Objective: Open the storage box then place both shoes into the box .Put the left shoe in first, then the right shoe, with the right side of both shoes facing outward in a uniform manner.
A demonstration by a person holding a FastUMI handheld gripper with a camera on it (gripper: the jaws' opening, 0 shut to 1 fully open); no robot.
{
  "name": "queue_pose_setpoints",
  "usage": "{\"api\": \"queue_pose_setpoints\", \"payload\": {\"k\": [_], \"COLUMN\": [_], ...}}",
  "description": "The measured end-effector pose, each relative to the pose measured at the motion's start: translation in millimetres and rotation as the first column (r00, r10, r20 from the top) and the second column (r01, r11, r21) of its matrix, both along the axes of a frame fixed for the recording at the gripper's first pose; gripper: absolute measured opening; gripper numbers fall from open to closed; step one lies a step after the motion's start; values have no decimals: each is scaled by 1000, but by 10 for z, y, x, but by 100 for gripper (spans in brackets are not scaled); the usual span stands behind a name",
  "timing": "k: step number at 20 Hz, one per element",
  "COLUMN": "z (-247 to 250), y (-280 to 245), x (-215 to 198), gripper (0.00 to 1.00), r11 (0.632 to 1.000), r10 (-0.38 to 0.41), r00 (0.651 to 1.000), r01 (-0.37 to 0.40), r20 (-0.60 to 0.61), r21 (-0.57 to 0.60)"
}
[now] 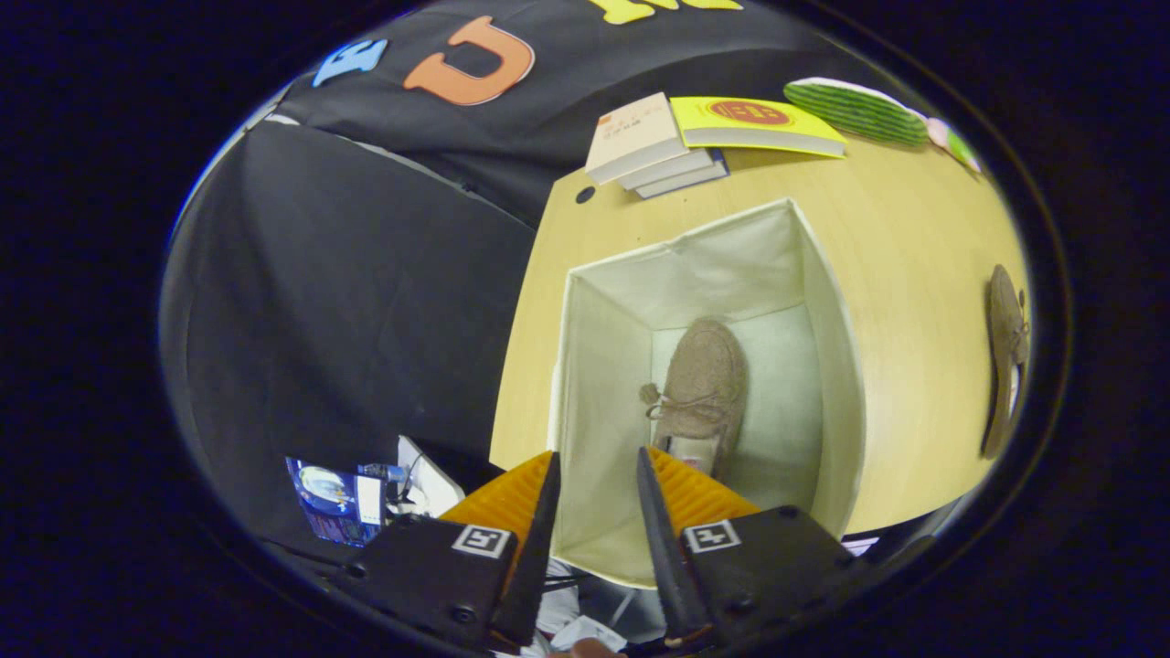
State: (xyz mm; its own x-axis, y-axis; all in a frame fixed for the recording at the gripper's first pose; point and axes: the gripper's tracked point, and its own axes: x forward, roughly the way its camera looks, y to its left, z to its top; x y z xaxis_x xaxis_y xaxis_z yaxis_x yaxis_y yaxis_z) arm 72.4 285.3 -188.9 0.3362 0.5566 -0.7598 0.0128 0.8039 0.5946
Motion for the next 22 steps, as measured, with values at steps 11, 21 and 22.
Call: {"api": "queue_pose_setpoints", "payload": {"k": [11,21,22], "z": [687,590,482], "y": [-1321,-3185,-3319], "x": [-151,-468,-509], "gripper": [84,85,85], "r11": [937,857,858], "r10": [82,-17,-44], "r00": [958,965,970], "r01": [20,150,158], "r20": [273,263,237], "r21": [-350,-492,-488]}}
